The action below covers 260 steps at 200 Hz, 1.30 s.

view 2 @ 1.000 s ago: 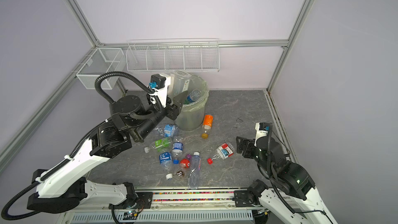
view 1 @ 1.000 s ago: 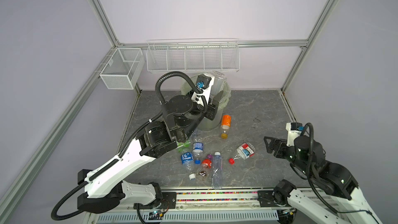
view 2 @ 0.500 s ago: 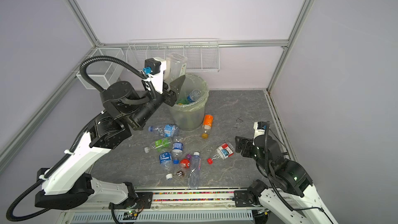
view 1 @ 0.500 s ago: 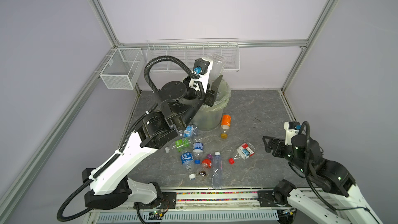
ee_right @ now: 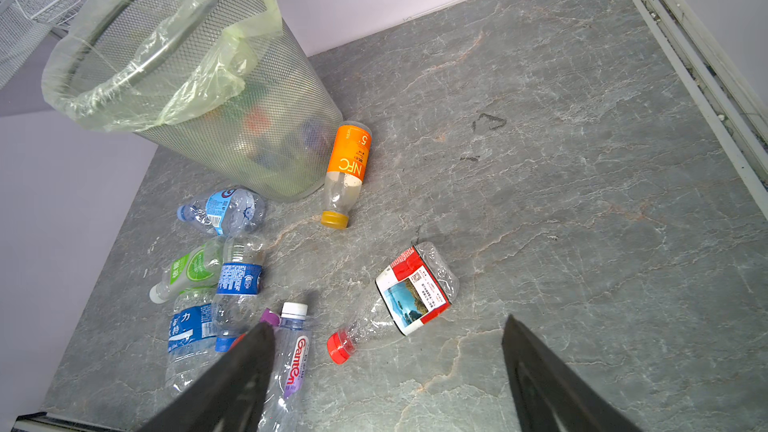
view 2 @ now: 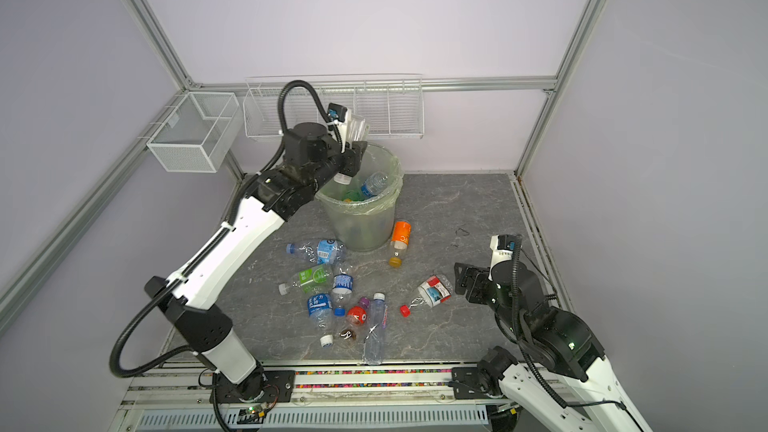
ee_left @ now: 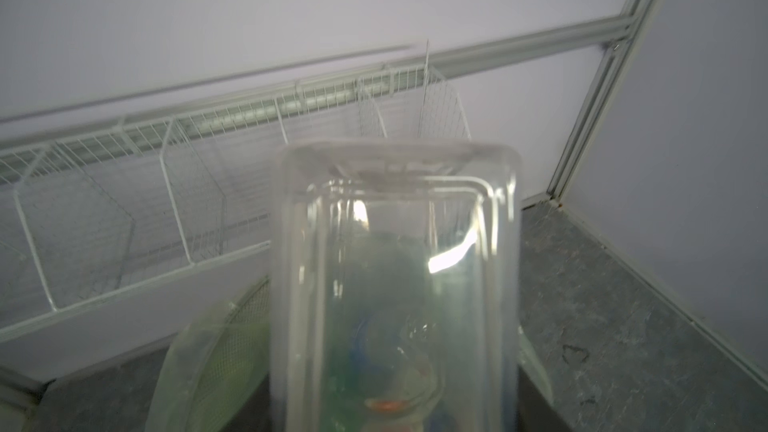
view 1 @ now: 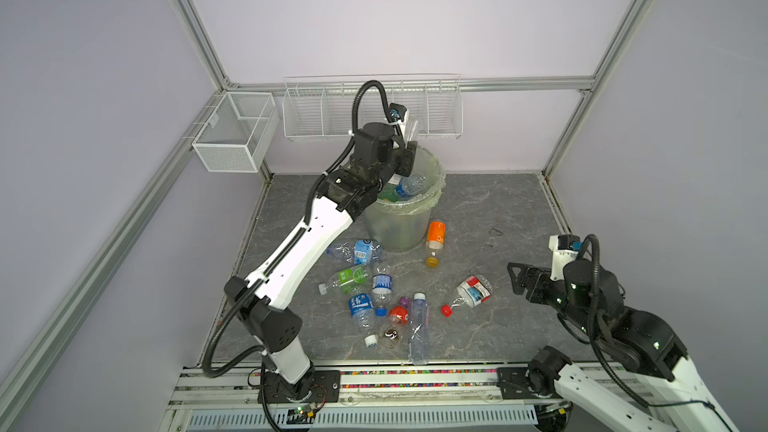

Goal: Throw the plastic bottles in the bin
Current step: 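Open the left gripper over the wastebasket opening to drop the bottle, then withdraw the left gripper while the right gripper reaches to the Ganten bottle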

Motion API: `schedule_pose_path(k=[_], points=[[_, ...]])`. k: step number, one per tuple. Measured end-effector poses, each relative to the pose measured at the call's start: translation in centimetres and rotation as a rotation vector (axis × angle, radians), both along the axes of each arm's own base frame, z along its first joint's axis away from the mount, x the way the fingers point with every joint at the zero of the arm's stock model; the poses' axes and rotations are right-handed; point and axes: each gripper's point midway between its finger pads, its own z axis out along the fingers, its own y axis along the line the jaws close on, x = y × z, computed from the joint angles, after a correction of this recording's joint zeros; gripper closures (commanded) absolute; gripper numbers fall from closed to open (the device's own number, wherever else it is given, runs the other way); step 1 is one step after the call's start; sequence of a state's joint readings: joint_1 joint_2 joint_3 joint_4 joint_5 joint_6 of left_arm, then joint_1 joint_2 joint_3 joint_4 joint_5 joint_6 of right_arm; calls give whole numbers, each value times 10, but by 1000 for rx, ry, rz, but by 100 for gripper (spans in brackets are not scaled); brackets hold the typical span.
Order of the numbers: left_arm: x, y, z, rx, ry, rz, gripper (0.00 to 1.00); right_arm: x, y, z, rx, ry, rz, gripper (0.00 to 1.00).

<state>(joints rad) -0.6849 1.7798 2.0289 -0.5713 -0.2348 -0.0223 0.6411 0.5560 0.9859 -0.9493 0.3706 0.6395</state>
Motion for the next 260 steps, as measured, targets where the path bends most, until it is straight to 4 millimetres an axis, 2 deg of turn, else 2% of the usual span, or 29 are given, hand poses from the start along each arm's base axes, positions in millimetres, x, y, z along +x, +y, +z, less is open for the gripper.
schedule_pose_path(k=[7, 17, 31, 41, 61, 67, 68, 76, 77, 87, 104, 116, 125, 145, 195, 244, 260], points=[[10, -1, -16, 23, 47, 18, 24, -1, -1, 1, 1, -2, 0, 12], [20, 0, -34, 41, 104, 44, 0, -3, -3, 2, 1, -5, -3, 12], [21, 5, -47, 59, 159, 68, 1, -6, -6, 3, 3, -10, -5, 12], [17, 8, -44, 53, 165, 73, 1, -7, -7, 3, 5, -13, -6, 12], [0, 18, -7, -14, 118, 67, 1, -9, -8, 4, 8, -16, -6, 12], [-8, 23, 10, -46, 91, 62, 1, -9, -8, 4, 9, -16, -6, 12], [-13, 25, 20, -62, 75, 57, 1, -9, -8, 4, 9, -16, -6, 12], [-21, 31, 37, -94, 46, 51, 1, -9, -8, 4, 11, -16, -7, 12], [-25, 33, 46, -110, 33, 49, 1, -9, -8, 4, 11, -16, -8, 12], [-43, 44, 78, -171, -26, 35, 1, -9, -8, 4, 12, -15, -8, 12], [-74, 64, 122, -261, -113, 14, 1, -9, -8, 3, 15, -14, -9, 12], [-93, 74, 138, -305, -152, -2, 1, -9, -7, 3, 17, -11, -9, 12], [-103, 78, 144, -330, -168, -14, 1, -9, -7, 2, 17, -9, -8, 12], [-119, 86, 138, -359, -171, -29, 1, -9, -6, -1, 18, 0, -4, 12], [-139, 95, 93, -377, -100, -49, 1, -8, 7, -20, 21, 69, 38, 12], [-168, 118, 86, -436, -103, -46, 1, -5, 31, -37, 58, 143, 107, 12], [-174, 123, 78, -450, -92, -42, 1, -6, 37, -48, 70, 172, 128, 12]])
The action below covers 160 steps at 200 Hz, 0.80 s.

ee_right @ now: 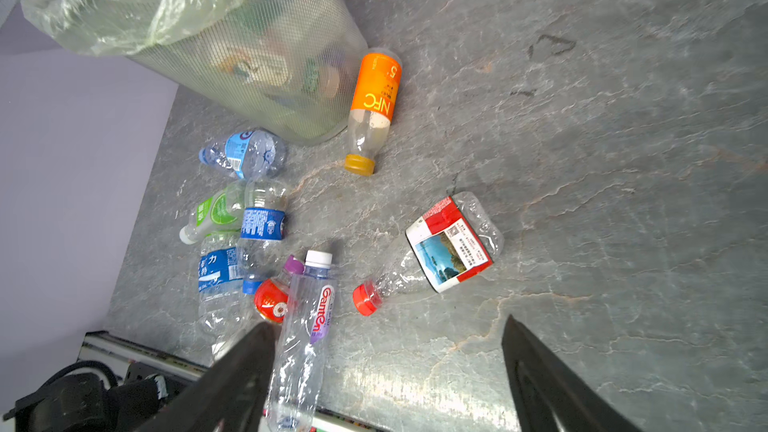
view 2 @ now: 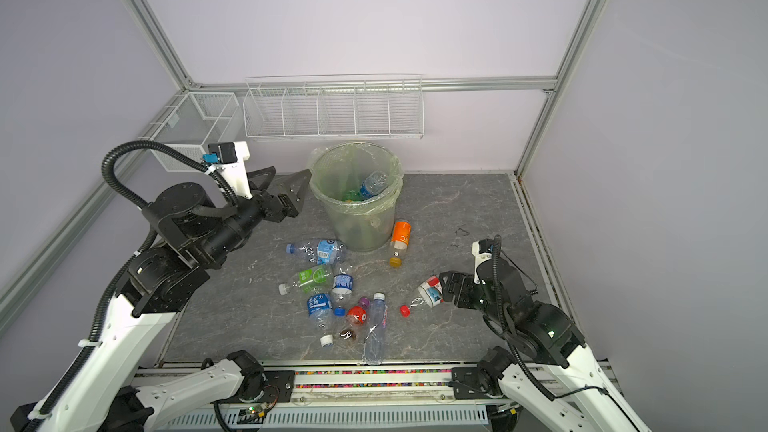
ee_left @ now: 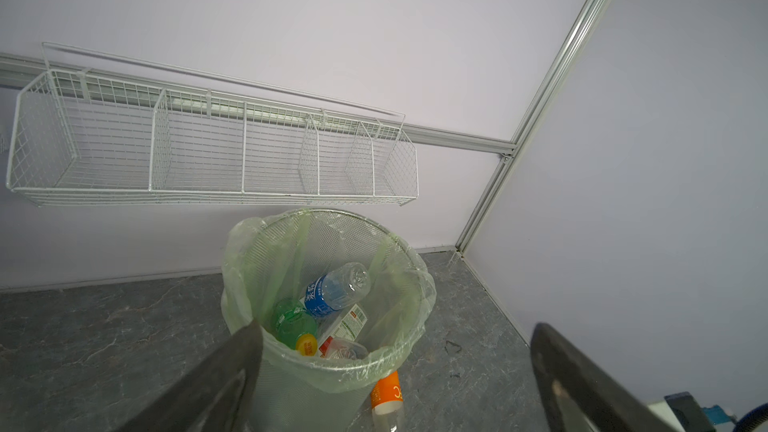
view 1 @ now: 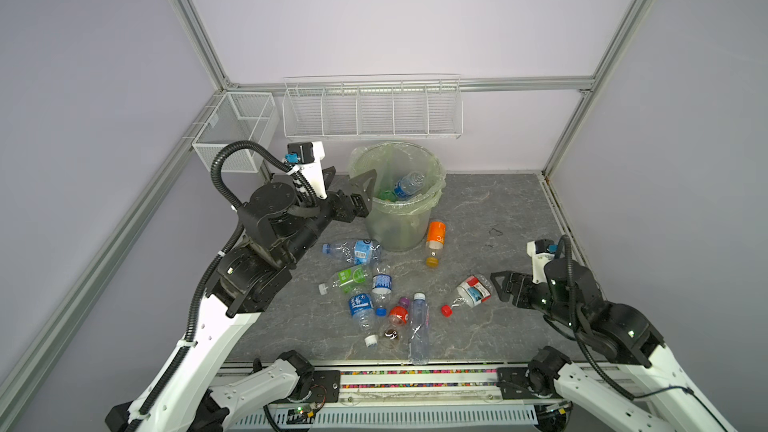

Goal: Throw the plastic bottles in the bin
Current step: 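Withdraw the left gripper while the right gripper reaches to the Ganten bottle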

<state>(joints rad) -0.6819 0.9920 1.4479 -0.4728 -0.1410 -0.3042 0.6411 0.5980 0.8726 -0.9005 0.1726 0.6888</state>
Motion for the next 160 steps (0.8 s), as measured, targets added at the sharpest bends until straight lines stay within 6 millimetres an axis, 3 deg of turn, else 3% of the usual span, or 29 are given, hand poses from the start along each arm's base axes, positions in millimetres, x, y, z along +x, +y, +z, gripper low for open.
schedule_pose_path(k=[69, 160], points=[[-11, 17, -68, 7, 126, 41, 1, -23, 38, -67, 72, 172, 112, 12], [-30, 40, -103, -48, 201, 86, 1, -51, 111, -111, -64, 267, 312, 11]])
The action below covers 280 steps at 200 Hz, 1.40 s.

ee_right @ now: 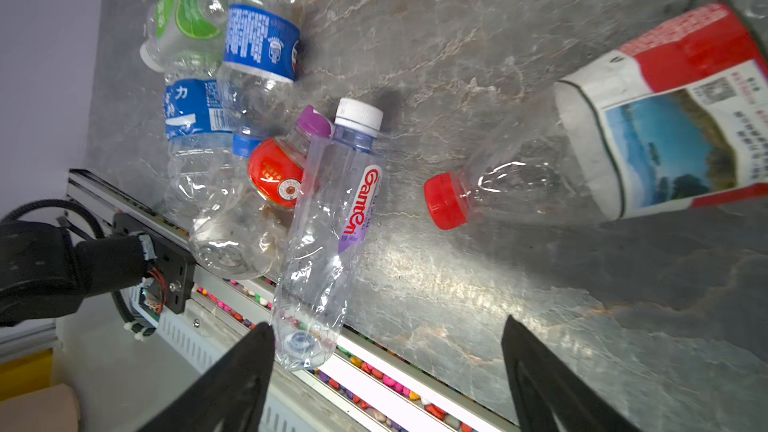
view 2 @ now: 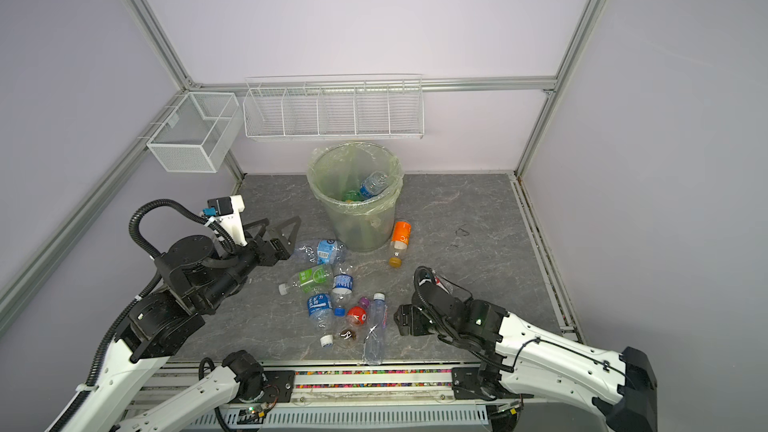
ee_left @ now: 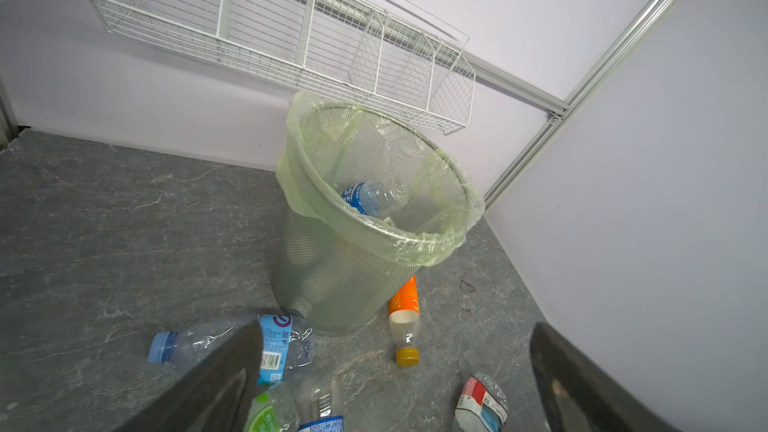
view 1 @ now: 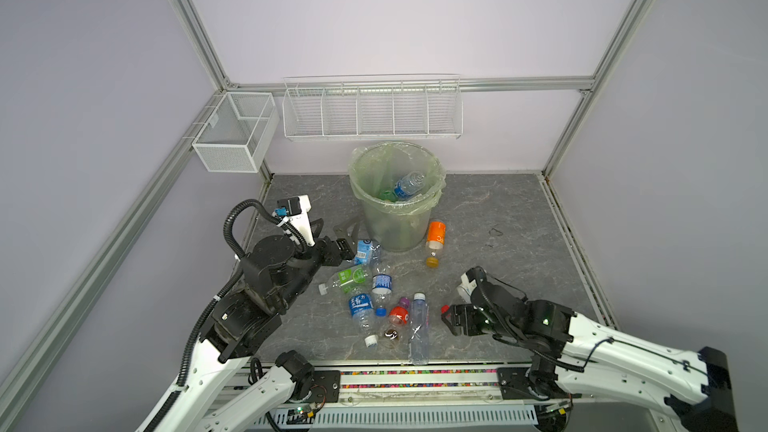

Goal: Throw the plastic bottles in the bin
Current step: 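Withdraw the left gripper while the right gripper reaches to the Ganten bottle, then close the right gripper around the clear red-labelled Ganten bottle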

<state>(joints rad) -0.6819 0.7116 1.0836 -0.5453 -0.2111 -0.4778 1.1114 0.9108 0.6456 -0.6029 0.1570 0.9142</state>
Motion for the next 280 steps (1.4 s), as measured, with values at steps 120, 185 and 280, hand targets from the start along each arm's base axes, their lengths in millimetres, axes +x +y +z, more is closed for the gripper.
schedule_pose_path(k=[120, 185, 280], points=[[-9, 13, -10, -5, 19, 33, 1, -18, 67, -27, -107, 29, 105, 4], [-13, 20, -18, 8, 30, 48, 1, -20, 75, -50, -182, 55, 72, 19], [-16, 26, -17, 3, 20, 64, 1, -17, 79, -74, -250, 88, 22, 44]])
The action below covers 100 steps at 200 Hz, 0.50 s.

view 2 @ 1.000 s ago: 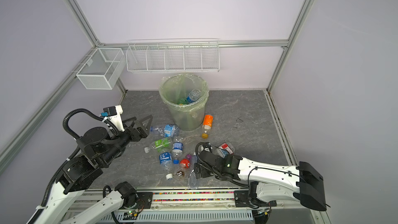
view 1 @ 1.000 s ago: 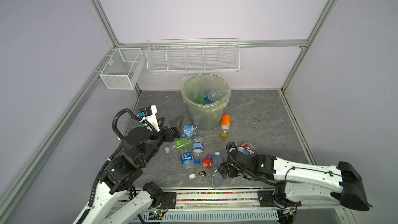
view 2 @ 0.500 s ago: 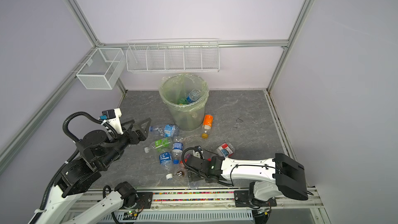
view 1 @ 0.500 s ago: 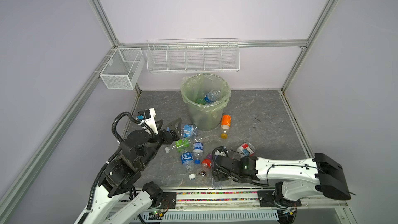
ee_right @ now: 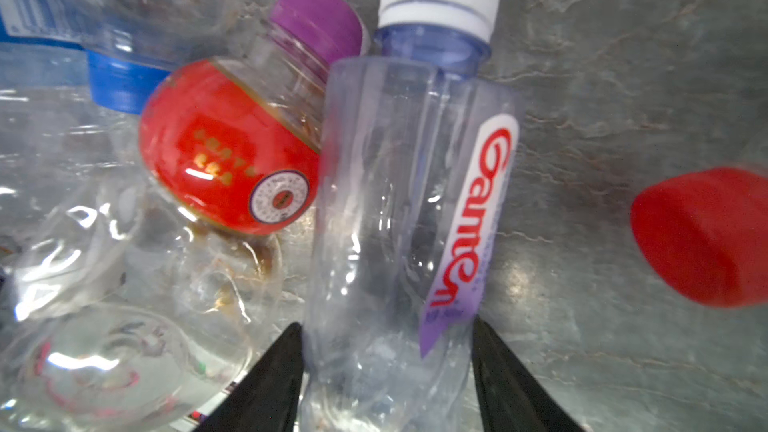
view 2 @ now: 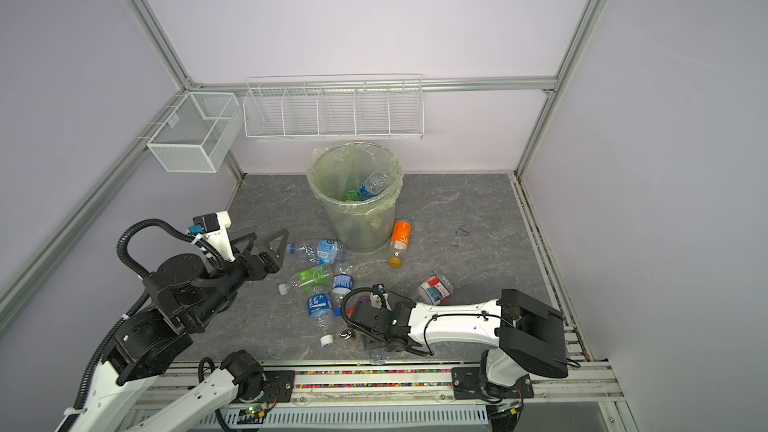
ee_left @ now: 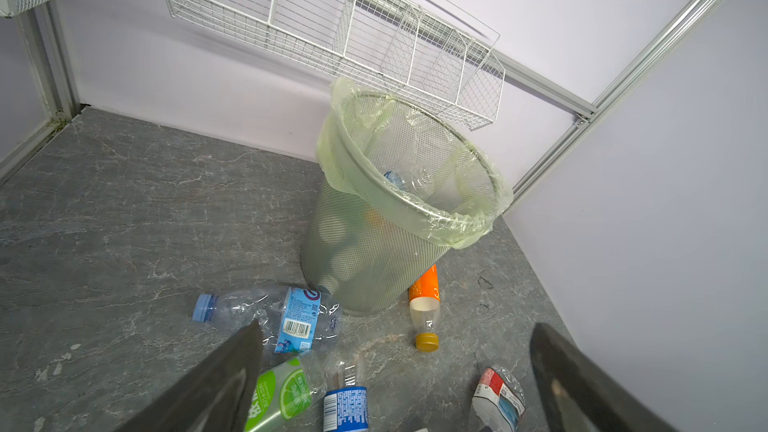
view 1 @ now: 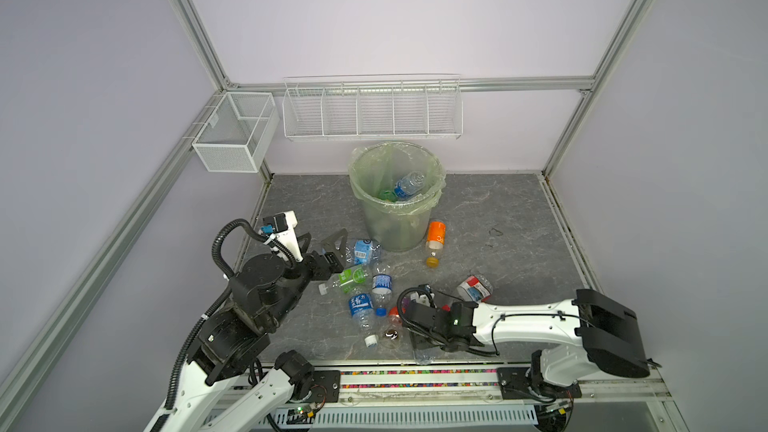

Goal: Throw the plastic bottles in the bin
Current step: 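Close the right gripper around the clear red-labelled Ganten bottle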

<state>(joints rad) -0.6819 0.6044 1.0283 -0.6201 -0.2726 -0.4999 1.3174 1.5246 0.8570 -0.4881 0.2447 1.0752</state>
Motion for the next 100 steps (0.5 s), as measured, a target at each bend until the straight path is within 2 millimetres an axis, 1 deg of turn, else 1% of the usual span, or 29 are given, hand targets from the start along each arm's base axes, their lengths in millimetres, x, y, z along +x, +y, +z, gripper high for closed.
schedule_pose_path(k=[14, 52, 100], points=[[-1, 1, 1, -4, -5, 2, 1, 0, 0, 0, 1, 1, -9, 50], [-2, 3, 2, -6, -10, 5, 1, 1, 1, 2, 6, 0, -16, 70], [-4, 6, 3, -7, -13, 12, 1, 4, -1, 2, -1, -10, -31, 74]])
